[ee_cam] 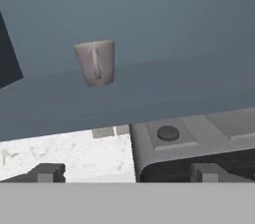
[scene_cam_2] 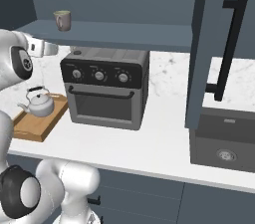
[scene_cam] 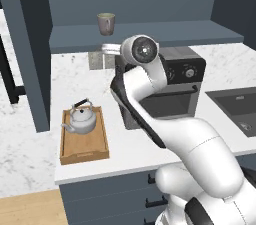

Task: Pick the kettle from the counter and place it on the tray. Then pick the mug from the cabinet and place it on the tray. Then close the cabinet doors.

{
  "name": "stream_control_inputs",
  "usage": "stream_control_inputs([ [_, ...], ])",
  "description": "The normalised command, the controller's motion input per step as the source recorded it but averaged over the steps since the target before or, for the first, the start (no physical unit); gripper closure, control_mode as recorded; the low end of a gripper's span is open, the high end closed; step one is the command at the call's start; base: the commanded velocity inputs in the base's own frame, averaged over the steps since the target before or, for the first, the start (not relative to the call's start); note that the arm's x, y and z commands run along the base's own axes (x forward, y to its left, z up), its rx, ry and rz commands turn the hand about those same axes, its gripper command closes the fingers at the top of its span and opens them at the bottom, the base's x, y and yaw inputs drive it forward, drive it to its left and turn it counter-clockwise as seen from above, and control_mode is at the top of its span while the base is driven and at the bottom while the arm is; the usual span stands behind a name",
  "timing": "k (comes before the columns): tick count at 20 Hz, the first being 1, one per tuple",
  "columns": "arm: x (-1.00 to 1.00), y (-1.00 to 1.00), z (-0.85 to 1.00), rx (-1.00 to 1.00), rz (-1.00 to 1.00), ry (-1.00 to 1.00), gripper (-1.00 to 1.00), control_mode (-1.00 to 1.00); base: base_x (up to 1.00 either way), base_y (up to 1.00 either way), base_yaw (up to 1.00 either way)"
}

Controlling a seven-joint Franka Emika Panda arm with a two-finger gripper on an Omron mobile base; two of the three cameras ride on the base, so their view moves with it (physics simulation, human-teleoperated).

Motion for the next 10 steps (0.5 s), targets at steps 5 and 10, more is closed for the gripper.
stream_control_inputs([
  [5,-0.01,0.01,0.35,-0.21,0.22,0.00,-1.00,-1.00,0.00,0.00,0.00],
  [10,0.00,0.02,0.07,-0.17,0.09,0.01,-1.00,-1.00,0.00,0.00,0.00],
])
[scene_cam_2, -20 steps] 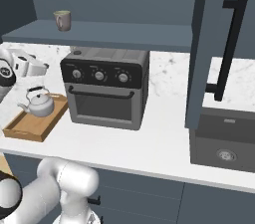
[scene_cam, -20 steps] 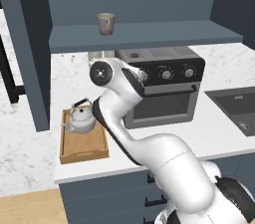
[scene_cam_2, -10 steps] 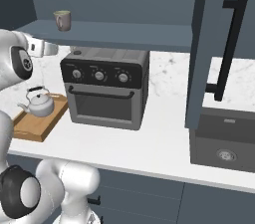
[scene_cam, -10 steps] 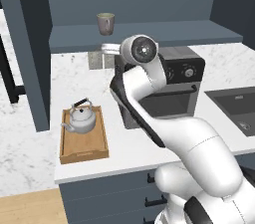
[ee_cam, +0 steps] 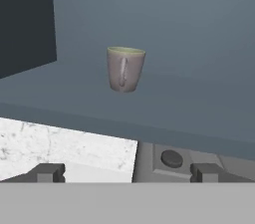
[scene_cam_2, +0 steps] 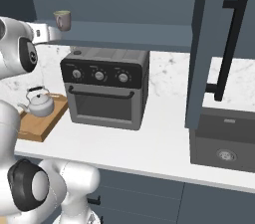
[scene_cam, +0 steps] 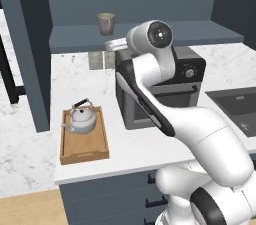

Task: Pick the kettle from the counter and place it on the tray. Then pick the mug from the cabinet and place it on the tray. Then close the cabinet doors.

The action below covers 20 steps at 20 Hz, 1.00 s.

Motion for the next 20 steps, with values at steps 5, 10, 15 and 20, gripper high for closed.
stream_control_inputs([
  [5,0.02,0.01,0.00,0.00,0.00,0.01,-1.00,-1.00,0.00,0.00,0.00],
  [10,0.05,0.00,0.00,0.00,0.00,0.01,-1.00,-1.00,0.00,0.00,0.00],
  [15,0.00,0.00,0.00,0.00,0.00,0.00,-1.00,-1.00,0.00,0.00,0.00],
  [20,0.03,0.00,0.01,0.00,0.00,0.00,-1.00,-1.00,0.00,0.00,0.00],
])
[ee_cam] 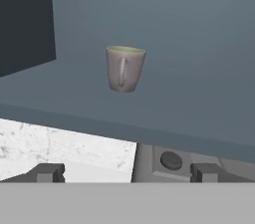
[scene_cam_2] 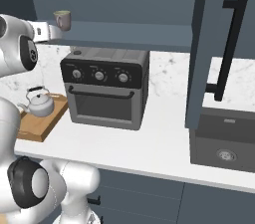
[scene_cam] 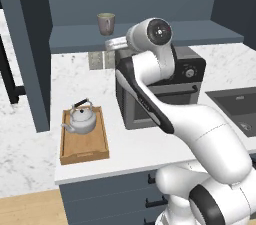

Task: Pick the kettle from the counter and place it on the tray. Then pick the mug from the cabinet and place it on the tray. Then close the cabinet doors.

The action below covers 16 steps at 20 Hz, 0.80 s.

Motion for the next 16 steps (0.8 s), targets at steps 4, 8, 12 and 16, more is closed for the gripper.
stream_control_inputs([
  [4,0.34,0.05,0.05,0.00,0.00,0.00,-1.00,-1.00,0.00,0.00,0.00],
  [8,0.46,0.16,0.10,0.00,0.00,0.00,-1.00,-1.00,0.00,0.00,0.00],
  [12,0.38,0.15,0.26,0.00,-0.01,0.00,-1.00,-1.00,0.00,0.00,0.00],
  [16,0.27,0.03,0.32,0.00,0.00,0.00,-1.00,-1.00,0.00,0.00,0.00],
])
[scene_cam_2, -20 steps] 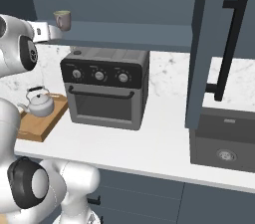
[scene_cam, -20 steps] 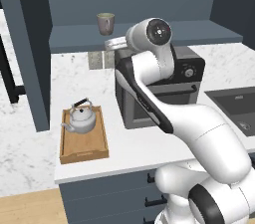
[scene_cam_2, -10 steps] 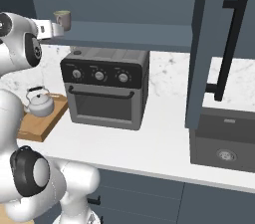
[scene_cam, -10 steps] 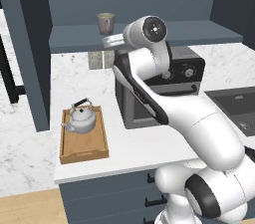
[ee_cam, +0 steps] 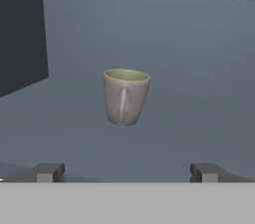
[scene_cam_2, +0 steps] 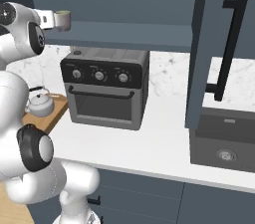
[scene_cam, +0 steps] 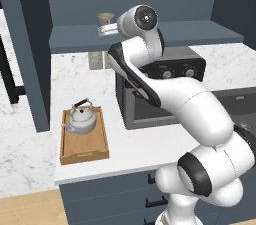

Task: Pick the kettle from the counter and place it on the tray. Then pick the mug from the cabinet and place it on the tray. Then close the cabinet doors.

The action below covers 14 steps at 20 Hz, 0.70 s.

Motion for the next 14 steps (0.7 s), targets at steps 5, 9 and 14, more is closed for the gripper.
stream_control_inputs([
  [5,0.08,0.03,0.16,0.00,-0.03,-0.03,-1.00,-1.00,0.00,0.00,0.00],
  [9,0.19,0.05,0.00,0.00,-0.04,0.00,-1.00,-1.00,0.00,0.00,0.00],
  [14,0.26,0.17,0.00,0.00,-0.04,0.00,-1.00,-1.00,0.00,0.00,0.00],
])
